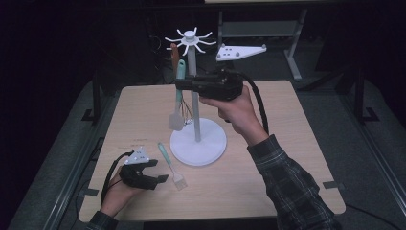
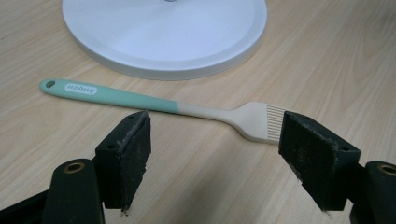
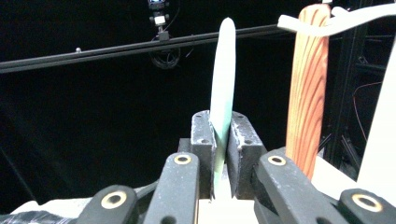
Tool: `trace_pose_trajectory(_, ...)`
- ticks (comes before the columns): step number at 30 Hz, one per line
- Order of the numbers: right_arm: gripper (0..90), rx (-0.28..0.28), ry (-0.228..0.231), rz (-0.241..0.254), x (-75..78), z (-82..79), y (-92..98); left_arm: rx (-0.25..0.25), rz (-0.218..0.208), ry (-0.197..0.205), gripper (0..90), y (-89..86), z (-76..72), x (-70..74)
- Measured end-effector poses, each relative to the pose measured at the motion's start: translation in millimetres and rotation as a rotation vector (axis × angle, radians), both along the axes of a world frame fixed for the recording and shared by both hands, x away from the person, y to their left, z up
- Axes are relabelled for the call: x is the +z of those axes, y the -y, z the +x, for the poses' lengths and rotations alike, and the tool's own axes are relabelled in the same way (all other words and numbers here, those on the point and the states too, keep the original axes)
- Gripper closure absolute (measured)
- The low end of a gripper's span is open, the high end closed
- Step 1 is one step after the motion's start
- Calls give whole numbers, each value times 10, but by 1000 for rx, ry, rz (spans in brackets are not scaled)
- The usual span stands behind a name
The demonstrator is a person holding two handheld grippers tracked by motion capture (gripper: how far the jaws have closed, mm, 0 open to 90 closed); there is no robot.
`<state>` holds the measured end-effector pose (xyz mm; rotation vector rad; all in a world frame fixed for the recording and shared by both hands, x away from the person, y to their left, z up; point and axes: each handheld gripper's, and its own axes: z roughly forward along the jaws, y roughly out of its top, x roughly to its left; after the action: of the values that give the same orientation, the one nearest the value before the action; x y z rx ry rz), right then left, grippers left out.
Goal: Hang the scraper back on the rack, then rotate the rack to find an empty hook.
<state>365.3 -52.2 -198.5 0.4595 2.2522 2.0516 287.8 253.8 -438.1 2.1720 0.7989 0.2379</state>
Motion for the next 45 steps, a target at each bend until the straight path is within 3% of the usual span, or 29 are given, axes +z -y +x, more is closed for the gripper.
trace_pose_trajectory(10,822,-19,-25,28,41,130,20,3,-1,-7,252,1,-3,-3)
trace_pose_trajectory(27,811,-24,-68,37,-50,253,47,6,-4,-9,252,3,1,-11)
trace_pose_trajectory(33,661,-54,-53,19,-79,228,64,10,-13,-12,267,-5,-5,10)
trace_pose_trajectory(38,506,-92,-39,-12,-117,171,164,1,-55,-16,445,-31,9,170)
trace_pose_trajectory(39,480,-106,-33,-22,-128,160,188,8,-74,-34,493,-30,9,221)
trace_pose_trajectory(45,306,-167,-23,-106,-263,71,347,-3,-115,-19,882,-24,87,610)
